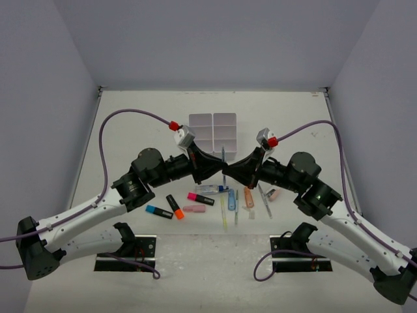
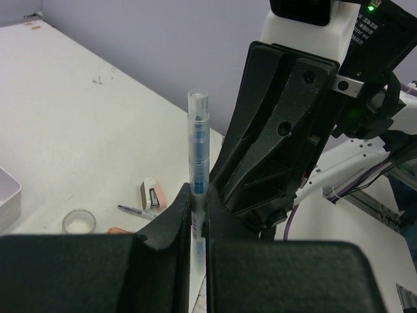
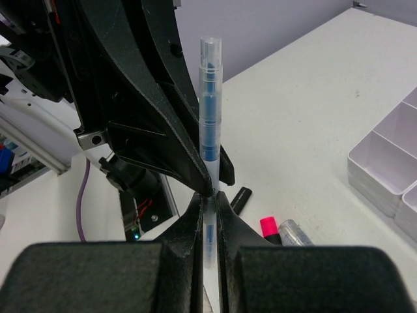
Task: Sort the stationery into containers
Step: Close the pen cap on the pen.
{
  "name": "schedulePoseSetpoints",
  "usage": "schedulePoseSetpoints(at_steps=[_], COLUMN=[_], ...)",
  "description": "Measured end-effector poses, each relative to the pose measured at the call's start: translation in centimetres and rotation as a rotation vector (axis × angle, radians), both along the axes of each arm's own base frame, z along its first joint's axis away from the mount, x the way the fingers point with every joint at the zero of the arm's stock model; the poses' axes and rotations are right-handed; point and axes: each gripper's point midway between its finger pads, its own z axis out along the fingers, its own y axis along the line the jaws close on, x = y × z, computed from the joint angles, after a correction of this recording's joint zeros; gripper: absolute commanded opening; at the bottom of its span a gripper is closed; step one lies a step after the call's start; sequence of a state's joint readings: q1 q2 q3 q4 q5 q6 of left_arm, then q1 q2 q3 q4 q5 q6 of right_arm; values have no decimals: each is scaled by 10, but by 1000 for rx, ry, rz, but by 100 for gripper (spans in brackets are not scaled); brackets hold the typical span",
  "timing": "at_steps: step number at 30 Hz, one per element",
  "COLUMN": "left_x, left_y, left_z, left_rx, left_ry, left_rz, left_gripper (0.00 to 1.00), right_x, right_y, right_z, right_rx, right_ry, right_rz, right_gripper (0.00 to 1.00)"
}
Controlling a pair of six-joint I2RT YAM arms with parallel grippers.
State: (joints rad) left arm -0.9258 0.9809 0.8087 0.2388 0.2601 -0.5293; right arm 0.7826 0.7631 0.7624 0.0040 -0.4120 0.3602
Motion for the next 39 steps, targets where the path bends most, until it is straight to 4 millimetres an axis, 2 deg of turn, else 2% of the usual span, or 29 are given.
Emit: schedulePoseSetpoints(at_steps=[2,3,6,8,12,13,14,16,17,19,20,26,34,39], left_x=[-2,-3,-10,-14,-16,-16,-17,-17,-16,-12,-8,8,13,14], left_y=[1,2,4,5,5,5,5,6,6,8,9,18,30,28], left_z=[2,3,7,10,15,15,15,17,17,17,17,23,63,63], left_rx=[-7,-11,-32,-46,-62,-63,-66,-70,-71,-65,-58,-2,-34,-30], left_ry=[-8,-14,-44,-63,-85,-84,-82,-84,-85,-86,-83,-80,-138,-136], left_rz=[-4,-8,-35,-55,-68,-68,-68,-66,-63,-37,-17,90,151,149], left_gripper=[0,0,0,0,2,6,16,50,64,77,78,77,66,50], right_x=[-1,-2,-5,-7,-10,-11,-12,-14,-15,-16,-16,-16,-16,-16], right_y=[2,3,9,14,22,22,23,23,24,23,23,23,23,23], right_z=[2,3,5,5,1,1,2,4,5,5,4,-2,-7,-9], right_rx=[8,12,29,36,42,45,47,54,55,56,56,47,33,26], right_ry=[-3,-3,0,5,30,28,22,16,16,18,18,21,24,24], right_rz=[11,20,59,84,130,140,146,157,161,166,167,163,165,168], right_gripper=[27,32,32,30,0,0,0,0,0,0,0,0,0,0])
